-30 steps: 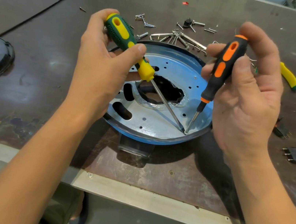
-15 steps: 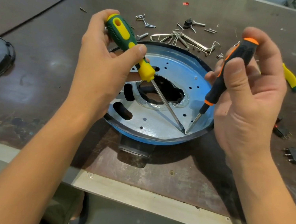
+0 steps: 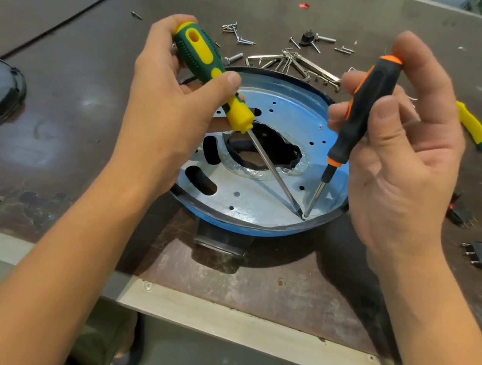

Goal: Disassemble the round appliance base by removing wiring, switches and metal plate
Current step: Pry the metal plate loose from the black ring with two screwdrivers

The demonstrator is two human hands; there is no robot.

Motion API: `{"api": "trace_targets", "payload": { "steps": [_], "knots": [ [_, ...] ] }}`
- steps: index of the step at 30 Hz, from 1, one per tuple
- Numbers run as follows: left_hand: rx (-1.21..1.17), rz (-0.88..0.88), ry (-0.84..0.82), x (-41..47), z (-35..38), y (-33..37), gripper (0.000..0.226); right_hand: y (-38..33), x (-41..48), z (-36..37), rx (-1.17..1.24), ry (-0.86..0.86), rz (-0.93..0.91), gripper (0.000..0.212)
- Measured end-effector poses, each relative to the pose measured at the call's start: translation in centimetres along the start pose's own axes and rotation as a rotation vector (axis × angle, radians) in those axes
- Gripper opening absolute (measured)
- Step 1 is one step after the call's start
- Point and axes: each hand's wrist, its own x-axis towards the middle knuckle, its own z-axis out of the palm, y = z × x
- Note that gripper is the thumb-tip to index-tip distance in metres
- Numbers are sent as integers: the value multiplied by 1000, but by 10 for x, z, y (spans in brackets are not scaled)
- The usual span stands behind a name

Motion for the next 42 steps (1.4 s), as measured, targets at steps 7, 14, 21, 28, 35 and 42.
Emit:
{"api": "trace_targets", "payload": {
  "steps": [7, 14, 21, 28, 35, 42],
  "knots": [
    [11, 1, 1, 1, 0, -1, 55, -2, 1, 3, 21, 37, 16, 36],
    [0, 2, 2, 1, 0, -2, 56, -2, 0, 2, 59, 42, 46, 35],
    [-4, 12, 15, 0, 2, -1, 55, 0, 0, 1, 26, 12, 10, 37],
    [-11, 12, 13, -1, 3, 1, 53, -2, 2, 3, 123, 96, 52, 24],
    [-12, 12, 6, -1, 3, 1, 52, 0, 1, 0, 135, 86, 50, 30],
    [1, 10, 9, 0, 2, 1, 54, -2, 1, 3, 55, 75, 20, 29]
  ]
}}
